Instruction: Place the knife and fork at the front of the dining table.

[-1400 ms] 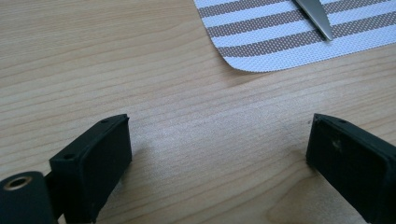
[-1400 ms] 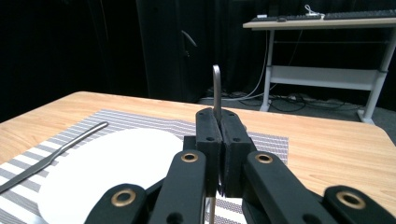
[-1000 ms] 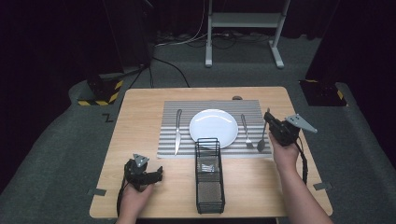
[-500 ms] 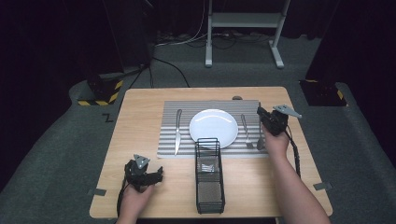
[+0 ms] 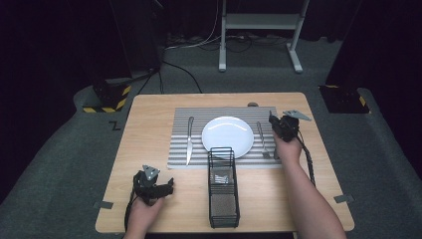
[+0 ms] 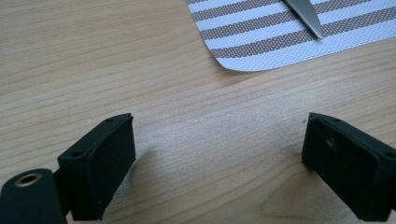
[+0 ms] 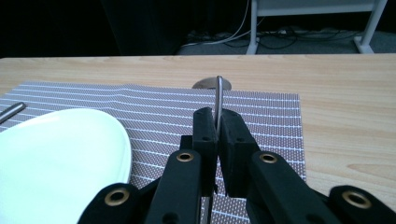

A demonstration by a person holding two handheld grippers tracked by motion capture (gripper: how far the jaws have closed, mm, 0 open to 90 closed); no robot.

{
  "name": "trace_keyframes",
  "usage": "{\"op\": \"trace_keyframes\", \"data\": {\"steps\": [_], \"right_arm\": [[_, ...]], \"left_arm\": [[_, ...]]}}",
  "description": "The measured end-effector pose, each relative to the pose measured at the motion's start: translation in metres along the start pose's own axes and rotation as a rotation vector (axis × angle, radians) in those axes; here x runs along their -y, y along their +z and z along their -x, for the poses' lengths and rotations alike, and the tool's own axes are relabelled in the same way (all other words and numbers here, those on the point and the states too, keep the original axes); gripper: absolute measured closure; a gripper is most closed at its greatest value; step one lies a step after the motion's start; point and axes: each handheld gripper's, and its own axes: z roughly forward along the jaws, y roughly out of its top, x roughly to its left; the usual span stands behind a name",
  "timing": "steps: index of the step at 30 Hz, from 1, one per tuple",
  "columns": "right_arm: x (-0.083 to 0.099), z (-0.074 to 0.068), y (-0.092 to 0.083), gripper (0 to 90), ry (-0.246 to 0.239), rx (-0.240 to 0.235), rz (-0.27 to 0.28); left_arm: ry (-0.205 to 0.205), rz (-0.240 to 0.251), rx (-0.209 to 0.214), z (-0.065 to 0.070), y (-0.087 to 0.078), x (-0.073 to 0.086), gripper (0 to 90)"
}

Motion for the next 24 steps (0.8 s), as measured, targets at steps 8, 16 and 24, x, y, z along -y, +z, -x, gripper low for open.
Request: {"op": "trace_keyframes", "data": {"steps": [8,16,24], "right_arm": [[0.001,0.004,0.004,84.4,0.017,0.006,-0.022],[-0.001,0.010,0.001,76.1,0.032,0.013,-0.029],[-0.004,0.004,-0.013,76.6,-0.006,0.013,-0.020]], "left_arm": [[0.001,0.001,-0.001,0.000,0.000,0.000,9.6],[0.001,0.000,0.000,0.000,0.000,0.000,9.7],[-0.001,0.000,0.002,0.000,0.000,0.000,9.8]]}}
